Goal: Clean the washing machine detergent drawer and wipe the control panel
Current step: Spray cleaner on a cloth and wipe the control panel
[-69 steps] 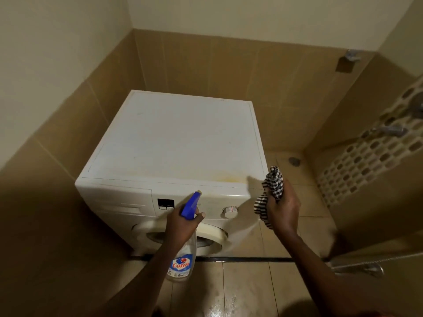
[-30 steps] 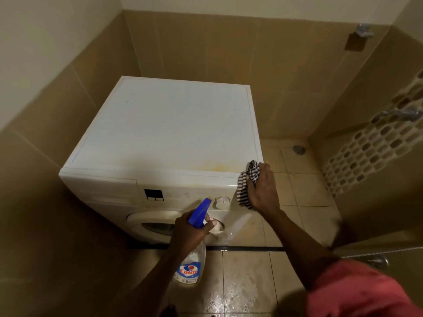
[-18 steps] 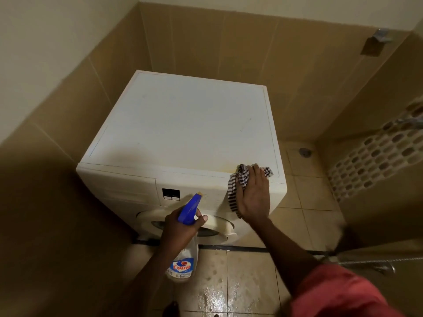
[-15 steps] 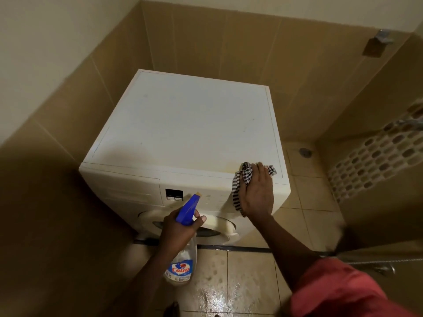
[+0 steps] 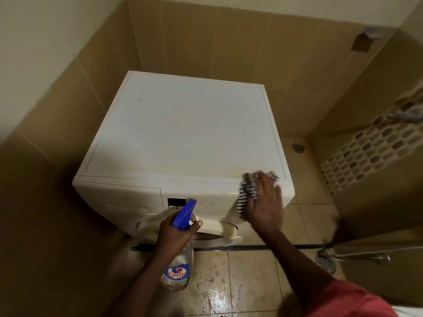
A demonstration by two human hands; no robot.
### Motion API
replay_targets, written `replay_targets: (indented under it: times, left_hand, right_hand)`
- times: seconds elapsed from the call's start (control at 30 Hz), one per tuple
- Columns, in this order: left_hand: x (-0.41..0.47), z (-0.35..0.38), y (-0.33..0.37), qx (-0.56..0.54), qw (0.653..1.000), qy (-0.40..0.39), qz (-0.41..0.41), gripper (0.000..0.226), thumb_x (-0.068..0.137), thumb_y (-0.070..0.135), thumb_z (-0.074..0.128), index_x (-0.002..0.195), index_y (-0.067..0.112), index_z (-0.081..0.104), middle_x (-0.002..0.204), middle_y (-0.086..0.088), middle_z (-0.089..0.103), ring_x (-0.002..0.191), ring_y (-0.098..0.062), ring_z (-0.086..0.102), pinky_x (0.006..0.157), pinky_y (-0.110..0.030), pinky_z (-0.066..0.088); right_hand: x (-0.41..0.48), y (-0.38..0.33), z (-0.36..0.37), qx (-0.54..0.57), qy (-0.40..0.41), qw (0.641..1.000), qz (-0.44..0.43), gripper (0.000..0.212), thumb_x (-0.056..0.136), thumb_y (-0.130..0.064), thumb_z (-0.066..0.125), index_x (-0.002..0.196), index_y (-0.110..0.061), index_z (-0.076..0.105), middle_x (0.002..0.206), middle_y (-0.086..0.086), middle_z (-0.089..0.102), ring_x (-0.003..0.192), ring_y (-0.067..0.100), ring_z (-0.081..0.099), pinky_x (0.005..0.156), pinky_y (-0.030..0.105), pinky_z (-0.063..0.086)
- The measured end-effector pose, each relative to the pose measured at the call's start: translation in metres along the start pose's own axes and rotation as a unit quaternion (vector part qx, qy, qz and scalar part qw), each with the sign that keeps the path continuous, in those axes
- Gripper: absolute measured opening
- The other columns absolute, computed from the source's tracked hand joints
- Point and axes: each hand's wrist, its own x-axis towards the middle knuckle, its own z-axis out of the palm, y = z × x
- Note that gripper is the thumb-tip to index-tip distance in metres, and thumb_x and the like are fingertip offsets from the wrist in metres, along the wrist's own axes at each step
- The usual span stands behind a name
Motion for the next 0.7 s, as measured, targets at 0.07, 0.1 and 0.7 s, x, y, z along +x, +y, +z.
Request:
replay_targets:
  times: [0.07, 0.1, 0.7]
  left_hand:
    - [0.004, -0.003, -0.003, -0.001, 1.0, 0.0, 0.001, 0.02, 0.077, 0.025, 0.081, 0.085, 0.02, 0.064, 0.066, -0.007, 0.062, 0.058, -0.022, 0.058, 0.062, -0.036, 0.053]
    - [0.005, -0.005, -0.004, -0.002, 1.0, 0.002, -0.002, 0.02, 0.077, 0.025, 0.081, 0.084, 0.021, 0.064, 0.066, -0.009, 0.063, 0.058, -0.025, 0.059, 0.063, -0.037, 0.055]
    - [0.006, -0.026, -0.002, -0.067, 0.991, 0.082, -0.08, 0.044, 0.079, 0.008, 0.077, 0.071, 0.031, 0.041, 0.071, 0.011, 0.048, 0.064, -0.001, 0.046, 0.073, -0.026, 0.046]
  right_hand:
    - [0.001, 0.028, -0.008, -0.005, 0.025, 0.999, 0.047, 0.054, 0.096, -0.038, 0.026, 0.14, -0.012, 0.042, 0.148, 0.01, 0.042, 0.14, 0.026, 0.034, 0.115, 0.051, 0.029]
    - [0.003, 0.038, -0.01, 0.0, 0.039, 0.996, 0.076, 0.055, 0.095, -0.039, 0.026, 0.138, -0.01, 0.043, 0.147, 0.012, 0.043, 0.137, 0.028, 0.038, 0.113, 0.05, 0.032]
    - [0.0, -0.153, 0.046, 0.079, 0.032, 0.992, -0.098, 0.052, 0.093, -0.028, 0.048, 0.14, -0.007, 0.047, 0.147, 0.016, 0.044, 0.14, 0.029, 0.037, 0.118, 0.044, 0.025]
